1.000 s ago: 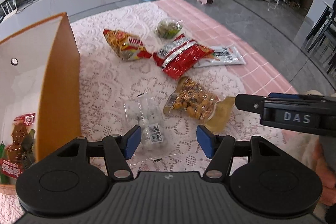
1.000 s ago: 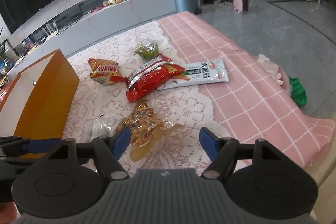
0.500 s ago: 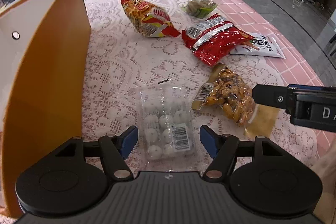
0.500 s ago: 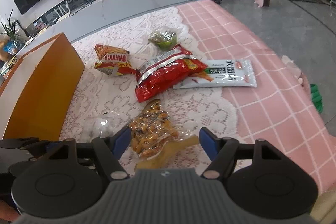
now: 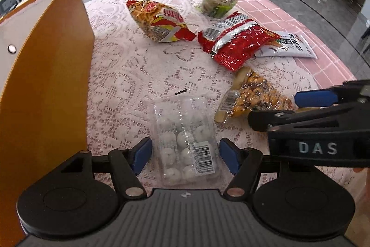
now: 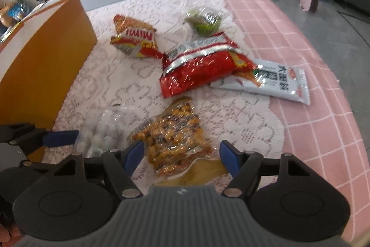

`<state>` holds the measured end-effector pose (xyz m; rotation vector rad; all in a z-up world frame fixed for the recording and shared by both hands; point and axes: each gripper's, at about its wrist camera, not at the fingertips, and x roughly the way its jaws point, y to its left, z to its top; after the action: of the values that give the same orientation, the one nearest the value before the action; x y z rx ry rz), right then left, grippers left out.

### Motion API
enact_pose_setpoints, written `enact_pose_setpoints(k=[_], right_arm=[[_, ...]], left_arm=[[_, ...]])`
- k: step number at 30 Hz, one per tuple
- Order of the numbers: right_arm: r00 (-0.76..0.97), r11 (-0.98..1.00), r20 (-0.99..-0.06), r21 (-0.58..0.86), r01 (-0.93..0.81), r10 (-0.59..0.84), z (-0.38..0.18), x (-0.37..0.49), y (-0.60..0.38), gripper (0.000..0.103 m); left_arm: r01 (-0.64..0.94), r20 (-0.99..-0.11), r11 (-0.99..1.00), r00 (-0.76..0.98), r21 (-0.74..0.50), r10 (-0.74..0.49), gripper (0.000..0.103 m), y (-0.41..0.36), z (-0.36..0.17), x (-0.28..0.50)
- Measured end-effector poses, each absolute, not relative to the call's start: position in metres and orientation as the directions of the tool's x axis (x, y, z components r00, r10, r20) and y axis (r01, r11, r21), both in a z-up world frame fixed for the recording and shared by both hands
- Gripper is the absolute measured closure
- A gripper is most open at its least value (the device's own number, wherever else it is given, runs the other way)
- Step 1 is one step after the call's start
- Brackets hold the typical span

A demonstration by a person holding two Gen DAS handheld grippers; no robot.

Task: Organize snacks
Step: 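Lower the left tool onto the clear egg packet while the right tool lowers onto the nut packet, then close the left tool on the clear egg packet while the right tool grasps the nut packet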

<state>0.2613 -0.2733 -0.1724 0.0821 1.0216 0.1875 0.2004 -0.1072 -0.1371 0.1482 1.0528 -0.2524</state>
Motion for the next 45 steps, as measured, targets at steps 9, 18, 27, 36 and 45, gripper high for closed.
enact_pose_setpoints(k=[9, 18, 27, 36, 45], right_arm=[[0.471, 0.987, -0.868, 0.121, -0.108, 0.158, -0.187, 0.273, -0.267, 0.017], [0.467, 0.989, -0.873, 0.102, -0.105, 0.140, -0.188, 0.272, -0.265, 0.021], [0.496, 0.981, -0.850, 0.124, -0.146, 0.181, -0.178, 0.262, -0.263, 0.049], [0.522, 0.976, -0.825, 0.174, -0.129, 0.216, -0.171, 0.256, -0.270, 0.055], [0.545, 0.965, -0.797, 0.236, -0.116, 0.260, -0.162, 0.243, -0.276, 0.073]], left_arm=[[0.292, -0.867, 0.956, 0.477, 0.006, -0.141, 0.026, -0.107, -0.137, 0.197], [0.303, -0.867, 0.952, 0.484, 0.036, -0.122, 0.023, -0.111, -0.137, 0.194], [0.267, -0.872, 0.964, 0.475, 0.016, -0.117, 0.028, -0.111, -0.136, 0.195], [0.268, -0.867, 0.963, 0.484, 0.020, -0.117, 0.041, -0.115, -0.133, 0.191], [0.266, -0.860, 0.964, 0.493, 0.003, -0.133, 0.042, -0.113, -0.125, 0.186]])
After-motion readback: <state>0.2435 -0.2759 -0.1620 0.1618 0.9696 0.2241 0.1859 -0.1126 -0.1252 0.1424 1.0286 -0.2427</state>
